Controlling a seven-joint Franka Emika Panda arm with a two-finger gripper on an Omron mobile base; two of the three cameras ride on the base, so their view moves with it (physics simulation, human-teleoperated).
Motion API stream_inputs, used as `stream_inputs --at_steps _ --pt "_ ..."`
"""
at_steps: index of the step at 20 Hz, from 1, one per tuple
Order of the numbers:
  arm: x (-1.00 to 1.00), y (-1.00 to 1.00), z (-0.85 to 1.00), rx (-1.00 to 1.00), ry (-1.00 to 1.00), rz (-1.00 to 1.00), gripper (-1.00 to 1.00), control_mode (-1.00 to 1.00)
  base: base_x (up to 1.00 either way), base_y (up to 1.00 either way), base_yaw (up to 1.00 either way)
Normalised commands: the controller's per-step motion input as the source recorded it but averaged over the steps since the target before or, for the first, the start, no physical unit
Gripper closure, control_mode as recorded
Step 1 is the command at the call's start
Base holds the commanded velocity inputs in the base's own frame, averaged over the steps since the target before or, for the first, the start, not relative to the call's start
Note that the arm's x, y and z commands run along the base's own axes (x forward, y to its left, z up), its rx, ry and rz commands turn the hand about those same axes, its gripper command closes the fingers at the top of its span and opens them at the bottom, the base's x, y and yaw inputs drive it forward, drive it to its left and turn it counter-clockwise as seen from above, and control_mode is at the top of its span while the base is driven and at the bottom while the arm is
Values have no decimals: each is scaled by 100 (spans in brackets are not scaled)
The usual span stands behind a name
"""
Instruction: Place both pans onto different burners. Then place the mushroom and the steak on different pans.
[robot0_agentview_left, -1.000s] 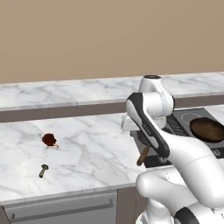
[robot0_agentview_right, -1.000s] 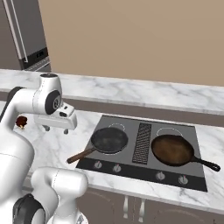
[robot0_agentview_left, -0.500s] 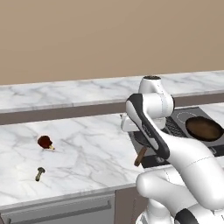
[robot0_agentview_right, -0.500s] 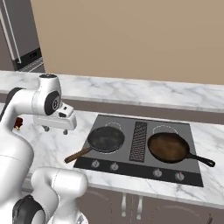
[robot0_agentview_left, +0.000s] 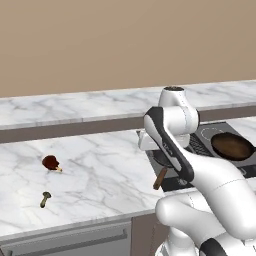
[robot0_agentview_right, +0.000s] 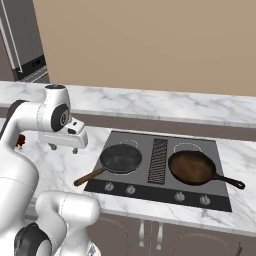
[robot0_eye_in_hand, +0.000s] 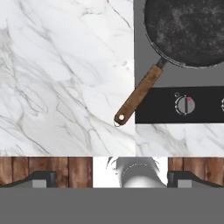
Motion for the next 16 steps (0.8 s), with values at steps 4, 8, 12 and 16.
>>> stream_inputs --at_steps 4,8,12,16 --pt "7 0 -1 0 0 -1 -100 -100 3 0 0" --pt "43 20 0 0 -4 -1 -100 -100 0 0 0" --pt "69 63 0 0 -2 2 -100 -100 0 0 0" --pt "69 77 0 0 0 10 -100 -100 0 0 0"
